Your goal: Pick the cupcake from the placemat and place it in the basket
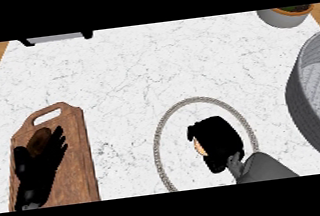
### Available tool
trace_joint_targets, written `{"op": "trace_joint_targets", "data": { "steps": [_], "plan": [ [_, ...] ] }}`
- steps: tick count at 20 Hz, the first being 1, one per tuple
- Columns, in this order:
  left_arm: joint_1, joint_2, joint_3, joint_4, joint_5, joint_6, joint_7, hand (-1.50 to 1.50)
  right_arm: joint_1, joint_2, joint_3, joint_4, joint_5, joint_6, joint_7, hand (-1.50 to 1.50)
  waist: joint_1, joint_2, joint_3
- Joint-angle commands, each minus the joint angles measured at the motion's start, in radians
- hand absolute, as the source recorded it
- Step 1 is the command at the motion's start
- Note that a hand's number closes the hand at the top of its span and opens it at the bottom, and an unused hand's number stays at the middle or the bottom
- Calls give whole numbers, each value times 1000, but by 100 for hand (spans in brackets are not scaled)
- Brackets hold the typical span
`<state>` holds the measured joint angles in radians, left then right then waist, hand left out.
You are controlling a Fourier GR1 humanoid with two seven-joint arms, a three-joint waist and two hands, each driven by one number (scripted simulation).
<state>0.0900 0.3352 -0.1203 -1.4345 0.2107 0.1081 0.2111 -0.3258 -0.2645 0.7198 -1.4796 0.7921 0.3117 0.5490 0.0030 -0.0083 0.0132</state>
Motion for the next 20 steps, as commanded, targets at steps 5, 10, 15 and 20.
{"op": "trace_joint_targets", "data": {
  "steps": [5, 10, 15, 20],
  "plan": [
    [46, -34, -17, 4, -31, 11, 50, 0, 14, -41, 12, 46, 112, -48, -104, 150, 1, 8, -13],
    [-18, -55, -5, 83, -52, 9, 44, 0, 46, -11, 43, -40, 173, -53, -75, 150, -9, 8, -13],
    [106, -31, 34, 18, -11, 2, 13, 0, 420, -347, 182, -370, 232, -203, -194, 150, -78, -11, -13],
    [135, -27, 45, -15, -9, 14, 29, 0, 618, -564, 95, -578, 217, -458, -281, 150, -102, -12, -11]
  ]
}}
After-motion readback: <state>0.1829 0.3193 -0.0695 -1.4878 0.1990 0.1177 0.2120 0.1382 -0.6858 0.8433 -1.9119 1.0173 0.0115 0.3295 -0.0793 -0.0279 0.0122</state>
